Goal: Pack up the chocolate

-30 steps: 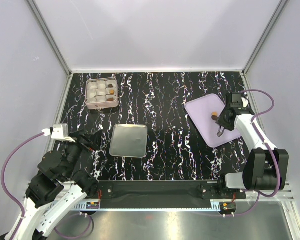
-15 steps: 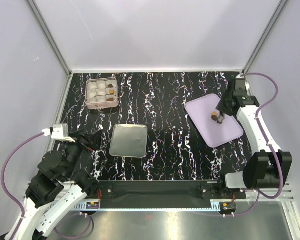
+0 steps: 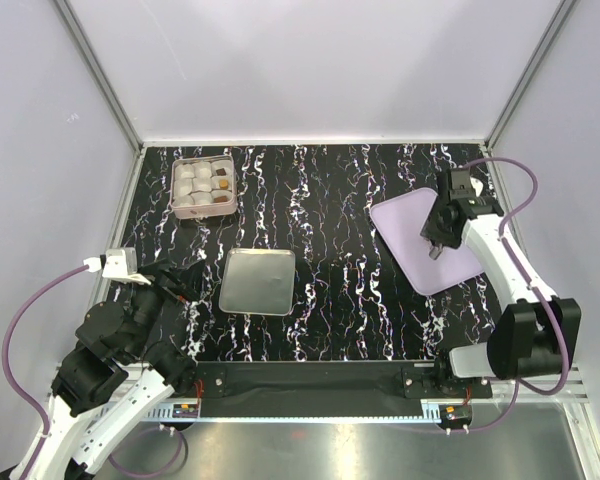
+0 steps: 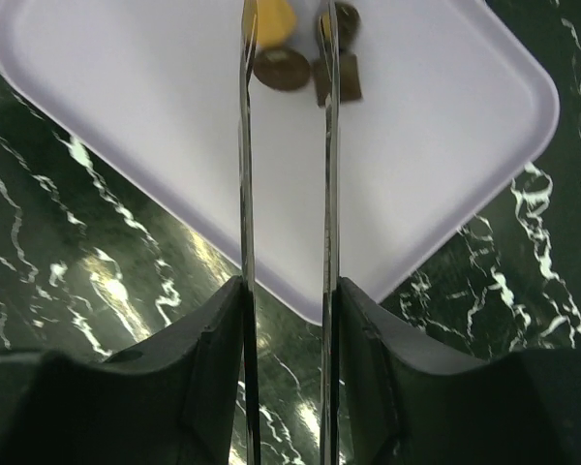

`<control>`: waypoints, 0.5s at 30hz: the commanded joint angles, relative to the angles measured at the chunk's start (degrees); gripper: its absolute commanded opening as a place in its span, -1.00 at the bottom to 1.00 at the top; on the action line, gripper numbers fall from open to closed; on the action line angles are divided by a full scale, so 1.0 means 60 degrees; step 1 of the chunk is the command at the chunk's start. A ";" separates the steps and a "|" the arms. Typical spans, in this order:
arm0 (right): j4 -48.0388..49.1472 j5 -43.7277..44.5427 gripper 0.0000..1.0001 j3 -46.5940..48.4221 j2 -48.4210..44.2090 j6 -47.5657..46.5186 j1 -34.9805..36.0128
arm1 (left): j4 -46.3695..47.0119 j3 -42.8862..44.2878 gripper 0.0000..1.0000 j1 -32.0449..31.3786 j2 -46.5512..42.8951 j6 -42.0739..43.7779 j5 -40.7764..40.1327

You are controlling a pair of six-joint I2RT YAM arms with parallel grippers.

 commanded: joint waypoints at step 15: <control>-0.0215 -0.0612 -0.02 -0.1659 -0.1905 0.0013 -0.0623 | 0.0534 -0.0035 0.98 0.0009 0.0137 0.0041 0.0200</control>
